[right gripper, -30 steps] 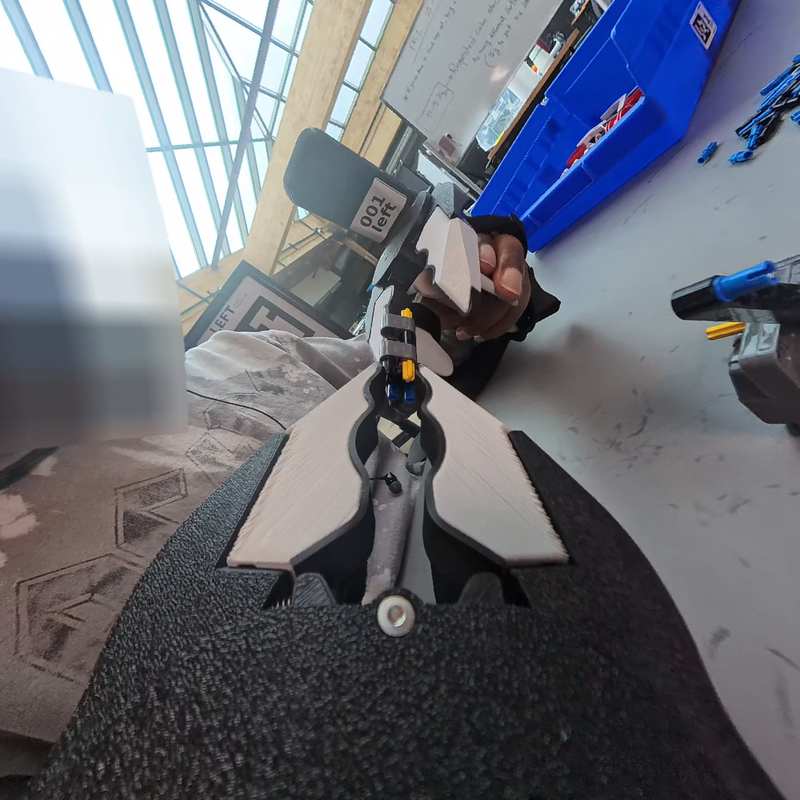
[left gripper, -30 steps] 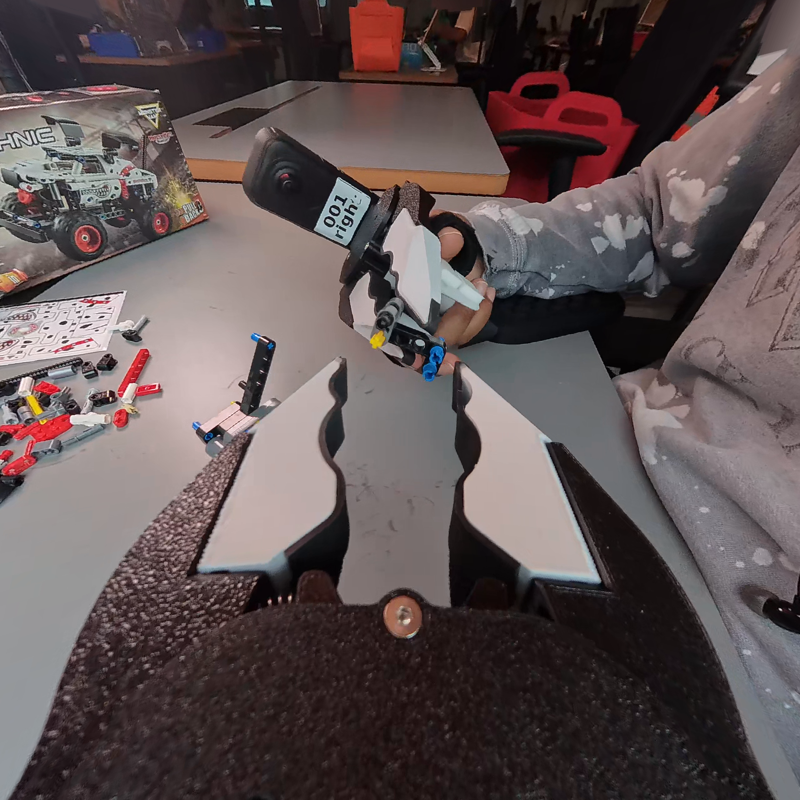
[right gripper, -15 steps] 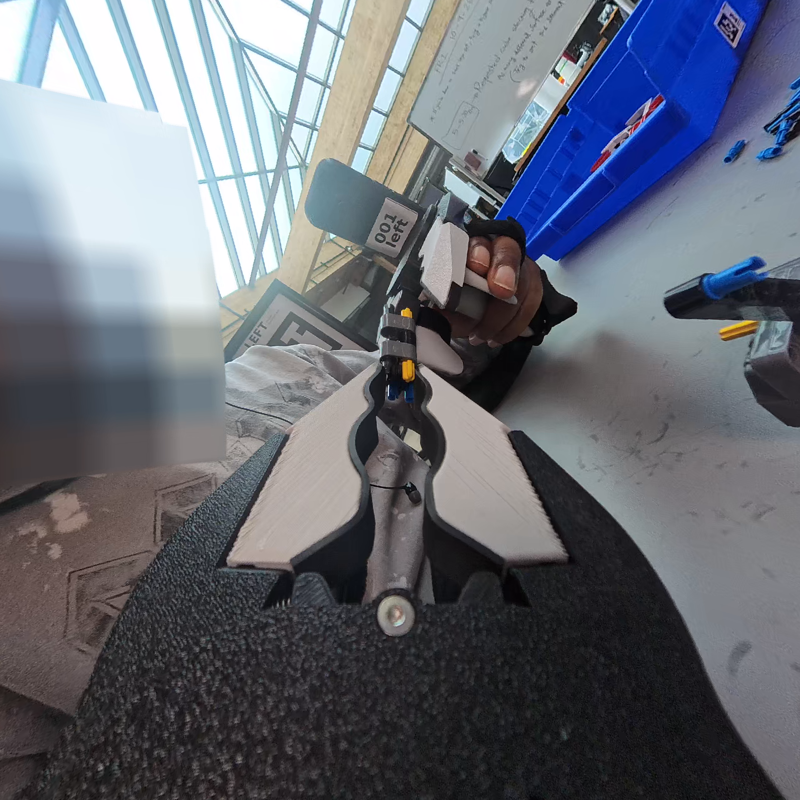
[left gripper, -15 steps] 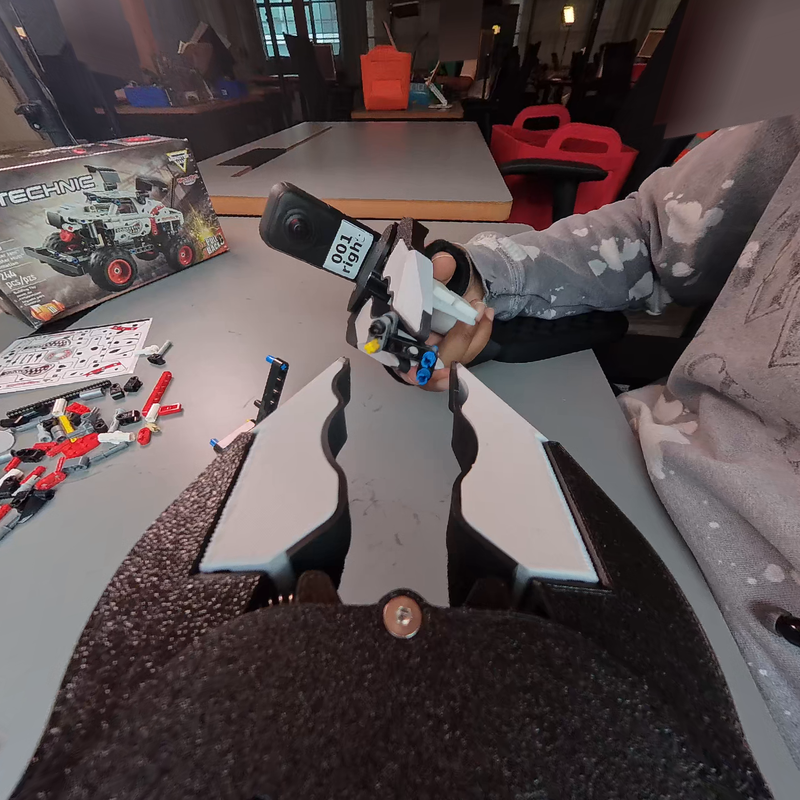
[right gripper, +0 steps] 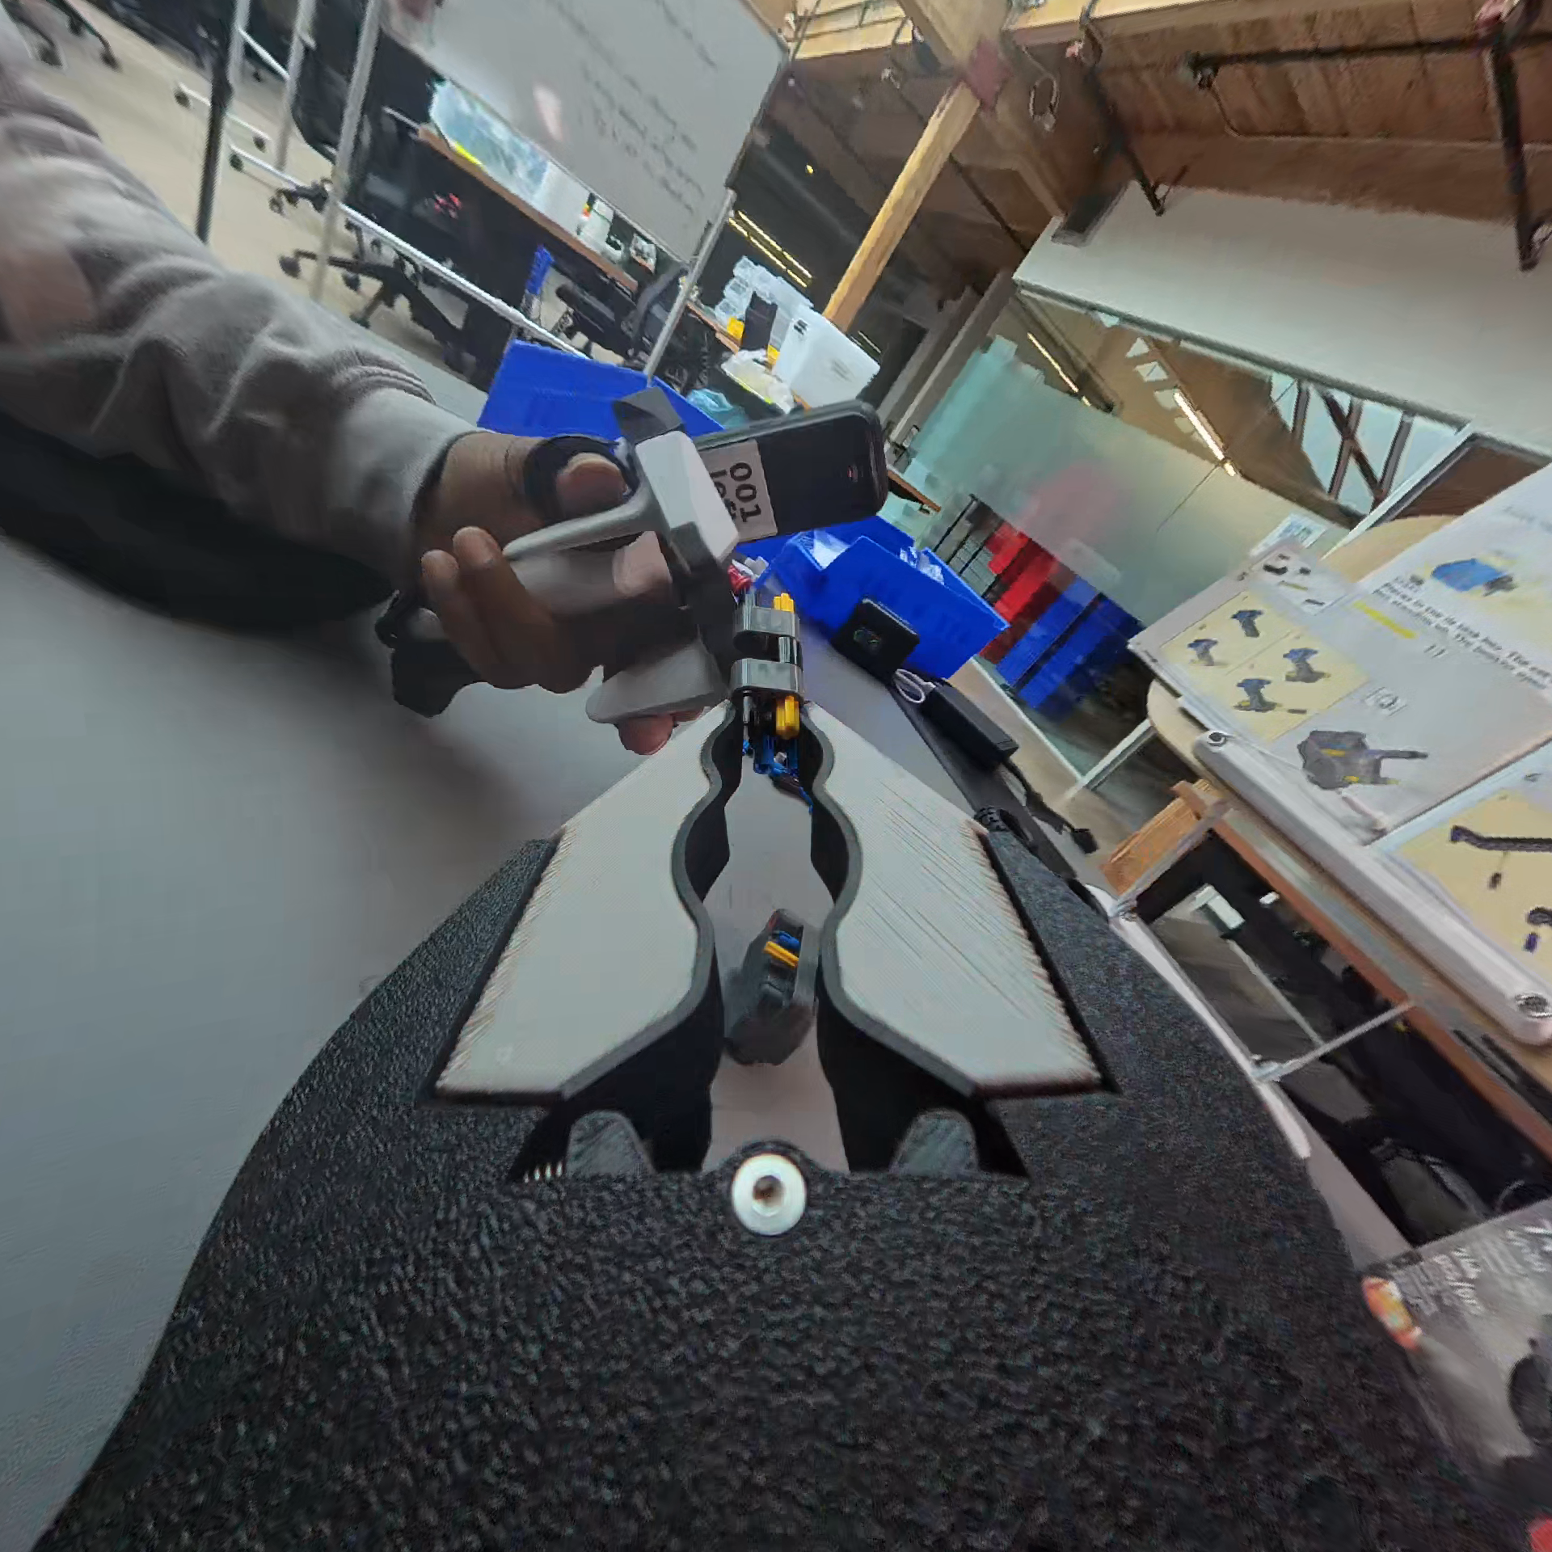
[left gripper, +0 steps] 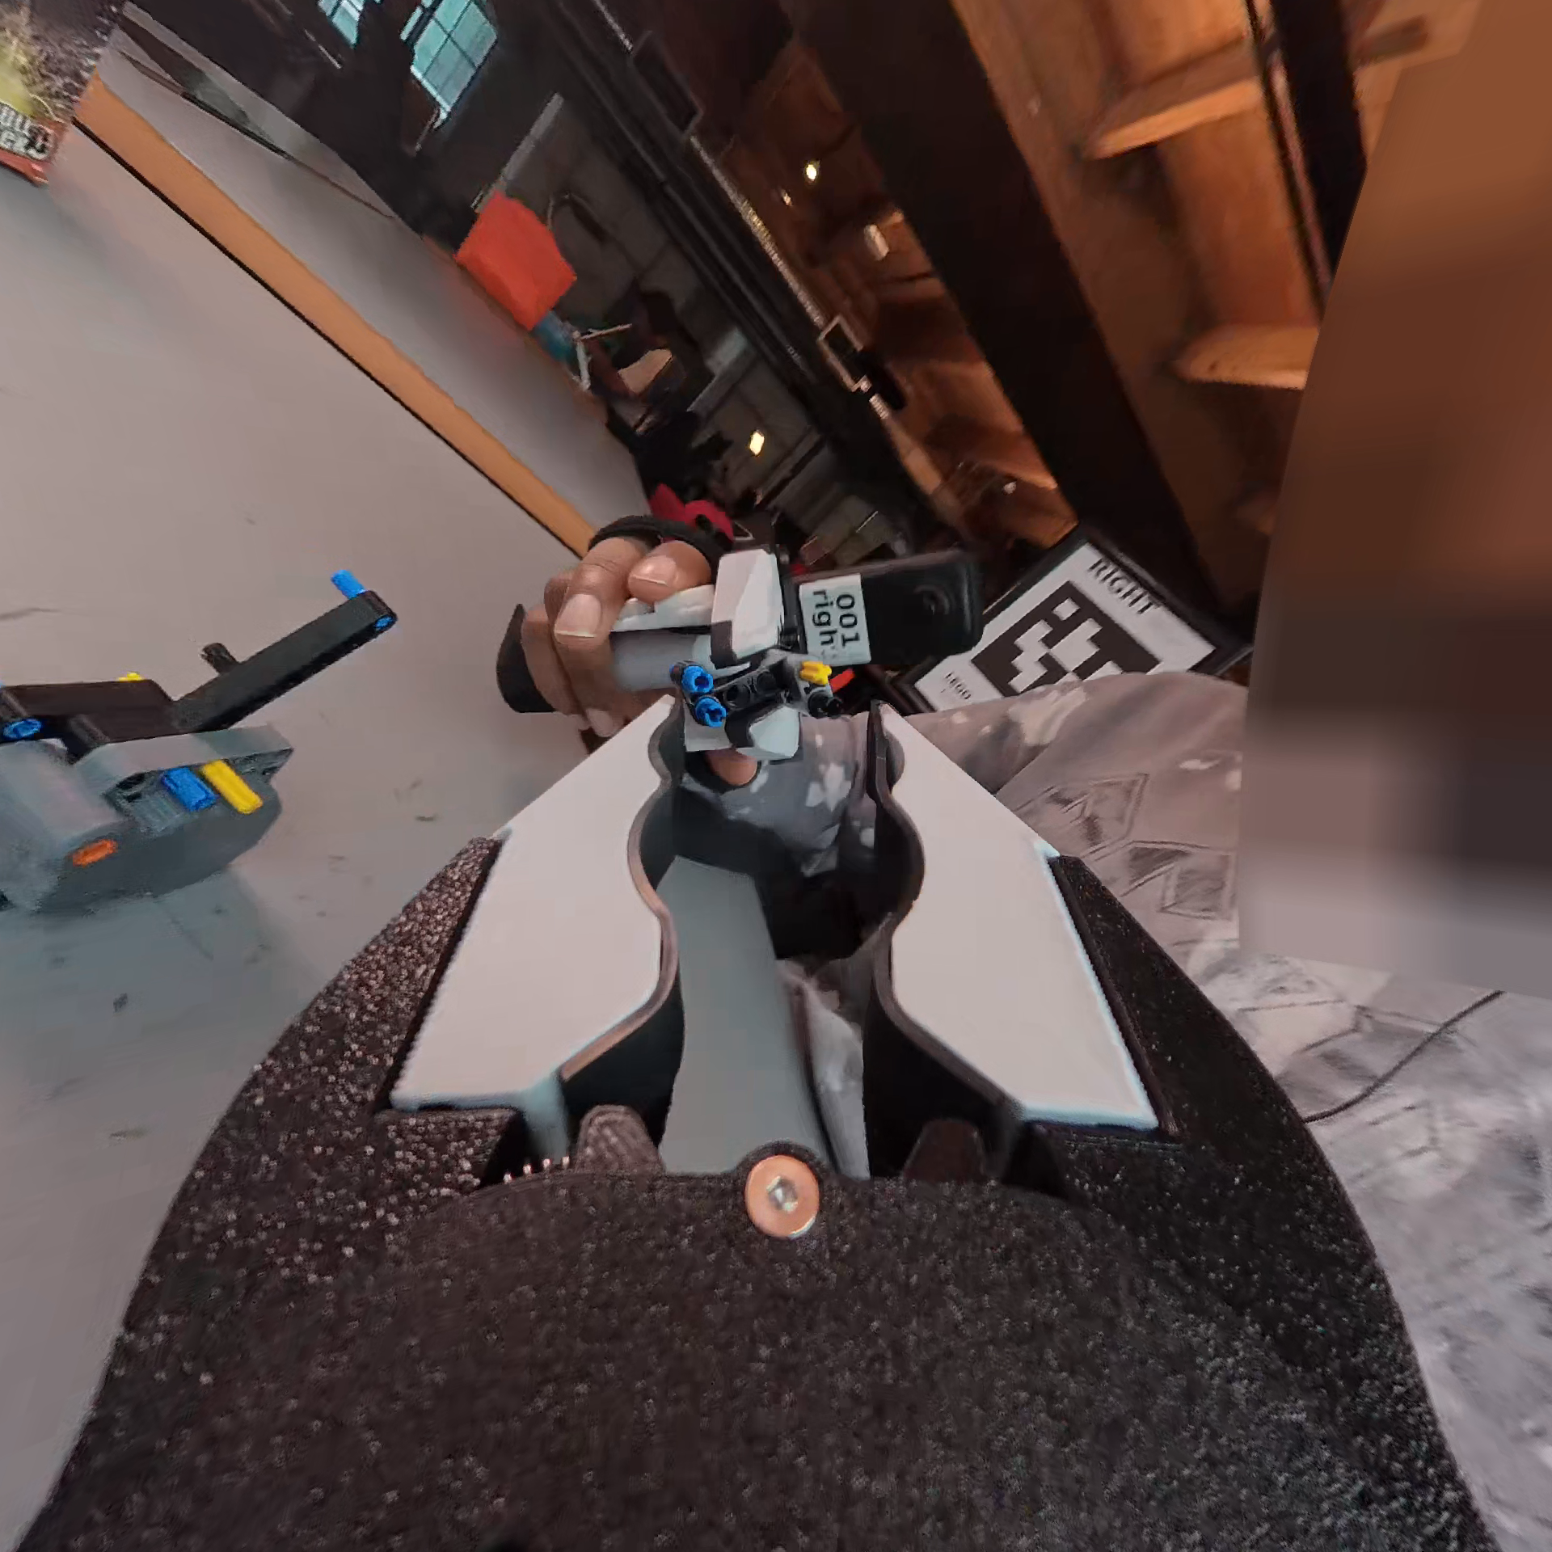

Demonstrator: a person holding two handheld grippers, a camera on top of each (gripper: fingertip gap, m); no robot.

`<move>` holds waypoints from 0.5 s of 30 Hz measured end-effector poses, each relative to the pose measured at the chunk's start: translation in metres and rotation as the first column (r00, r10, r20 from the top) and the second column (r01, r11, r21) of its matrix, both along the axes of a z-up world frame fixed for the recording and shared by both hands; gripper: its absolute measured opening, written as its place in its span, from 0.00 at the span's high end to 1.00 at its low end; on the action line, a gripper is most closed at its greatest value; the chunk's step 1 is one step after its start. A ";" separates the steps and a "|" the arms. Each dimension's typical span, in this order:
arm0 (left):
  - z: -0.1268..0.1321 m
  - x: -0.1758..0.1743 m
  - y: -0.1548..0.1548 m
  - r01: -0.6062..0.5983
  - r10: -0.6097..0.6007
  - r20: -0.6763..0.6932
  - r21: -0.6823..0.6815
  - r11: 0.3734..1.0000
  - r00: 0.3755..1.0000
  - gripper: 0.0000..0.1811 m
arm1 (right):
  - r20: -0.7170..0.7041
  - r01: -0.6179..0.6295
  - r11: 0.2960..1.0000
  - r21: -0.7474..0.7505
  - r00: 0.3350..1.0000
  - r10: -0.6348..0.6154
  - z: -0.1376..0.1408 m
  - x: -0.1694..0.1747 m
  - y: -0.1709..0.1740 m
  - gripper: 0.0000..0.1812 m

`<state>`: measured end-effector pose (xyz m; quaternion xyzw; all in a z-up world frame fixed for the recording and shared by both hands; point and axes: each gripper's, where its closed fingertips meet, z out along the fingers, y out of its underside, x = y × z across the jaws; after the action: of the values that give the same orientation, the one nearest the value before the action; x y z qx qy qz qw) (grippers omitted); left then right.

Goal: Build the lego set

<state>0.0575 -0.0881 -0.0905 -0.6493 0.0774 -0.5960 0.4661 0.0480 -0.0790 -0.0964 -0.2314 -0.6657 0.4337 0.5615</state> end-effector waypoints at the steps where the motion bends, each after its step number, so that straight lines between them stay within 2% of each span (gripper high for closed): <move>1: 0.003 -0.003 0.000 0.009 -0.008 0.054 -0.014 1.000 0.998 0.75 | -0.019 0.015 0.999 0.040 1.000 -0.014 0.001 0.000 -0.001 0.93; 3: 0.005 -0.005 0.001 0.008 -0.005 0.094 -0.029 1.000 0.996 0.72 | -0.053 0.048 0.993 0.105 0.998 -0.043 0.002 0.000 -0.001 0.93; 6: -0.001 0.002 0.004 -0.004 0.006 0.043 -0.043 0.999 0.999 0.70 | -0.106 0.117 0.968 0.220 0.990 -0.095 0.002 0.000 0.004 0.93; 9: -0.005 0.006 0.009 -0.042 0.042 0.009 -0.050 0.998 0.999 0.77 | -0.144 0.169 0.913 0.372 0.982 -0.123 -0.003 -0.002 0.002 0.93; 11: -0.011 0.006 0.012 -0.081 0.078 -0.065 -0.039 0.996 0.995 0.82 | -0.168 0.196 0.879 0.435 0.976 -0.135 -0.006 -0.004 0.000 0.93; 13: -0.015 0.004 0.013 -0.115 0.114 -0.155 0.002 0.993 0.981 0.82 | -0.167 0.209 0.860 0.465 0.975 -0.147 -0.010 -0.006 0.000 0.93; 15: -0.017 0.002 0.012 -0.137 0.146 -0.236 0.054 0.989 0.961 0.82 | -0.144 0.203 0.879 0.432 0.977 -0.155 -0.011 -0.007 0.001 0.90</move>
<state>0.0594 -0.0758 -0.1073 -0.7116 0.0974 -0.4769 0.5067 0.0405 -0.0777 -0.1078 -0.1346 -0.6924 0.2278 0.6712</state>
